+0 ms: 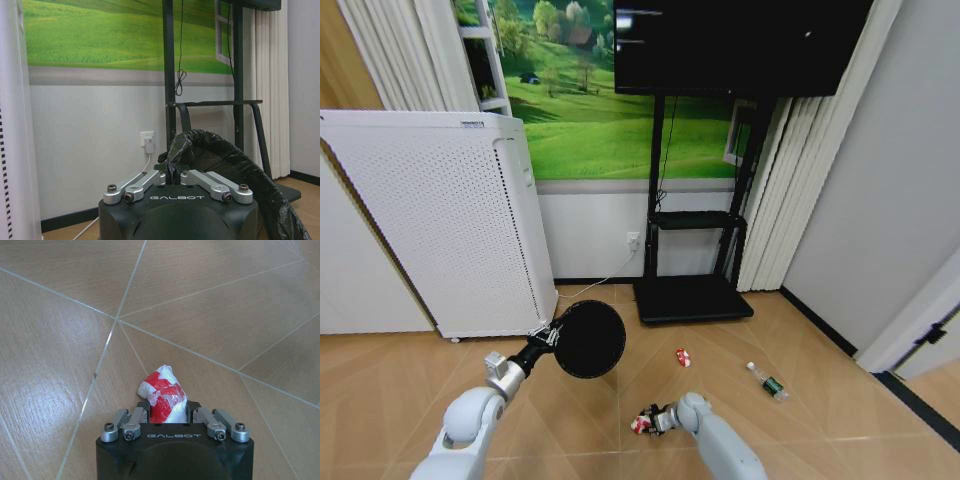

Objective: Pick up the trash bin and place the garbage on the floor into it.

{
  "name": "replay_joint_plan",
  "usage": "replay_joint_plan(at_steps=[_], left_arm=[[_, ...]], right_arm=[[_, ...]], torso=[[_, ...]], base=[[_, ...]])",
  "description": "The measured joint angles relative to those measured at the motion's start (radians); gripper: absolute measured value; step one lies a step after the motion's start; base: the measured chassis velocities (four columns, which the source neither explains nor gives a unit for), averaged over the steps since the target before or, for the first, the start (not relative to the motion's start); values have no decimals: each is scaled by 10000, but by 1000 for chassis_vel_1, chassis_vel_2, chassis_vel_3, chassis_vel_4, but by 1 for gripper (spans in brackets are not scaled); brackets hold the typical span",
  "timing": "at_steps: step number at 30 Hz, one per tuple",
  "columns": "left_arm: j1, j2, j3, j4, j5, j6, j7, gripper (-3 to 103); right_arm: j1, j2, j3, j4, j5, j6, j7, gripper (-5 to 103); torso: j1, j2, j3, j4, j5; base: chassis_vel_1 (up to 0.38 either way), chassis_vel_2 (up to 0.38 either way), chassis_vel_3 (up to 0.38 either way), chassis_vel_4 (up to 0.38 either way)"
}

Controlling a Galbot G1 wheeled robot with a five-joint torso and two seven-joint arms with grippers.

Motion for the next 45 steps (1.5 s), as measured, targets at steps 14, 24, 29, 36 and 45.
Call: replay_joint_plan(at_steps=[14,24,29,36,45], left_arm=[[-34,25,-71,-7,-66,-1,58,7],[-124,53,121,-44,-18,6,25,7],[-136,101,124,-2,-40,-2,27,7],[-739,59,467,932,-371,-59,89,7],[-2818,-217,2497,2888,-962,16,22,7]], right_arm=[[-411,-597,1758,940,580,-80,-309,33],[260,-1716,3487,1123,2748,-636,-110,33],[185,-2547,4175,1330,5082,-1607,461,33],[-1022,-3621,5190,2553,9188,-2715,1054,33],[-2885,-3241,5367,5561,13166,-4045,2208,33]], torso=[[2,-4,5,-1,2],[2,-4,3,2,2],[2,-4,2,-1,1],[2,-4,2,-1,4],[2,-4,3,2,3]], base=[[0,0,0,0],[0,0,0,0],[0,0,0,0],[0,0,0,0],[0,0,0,0]])
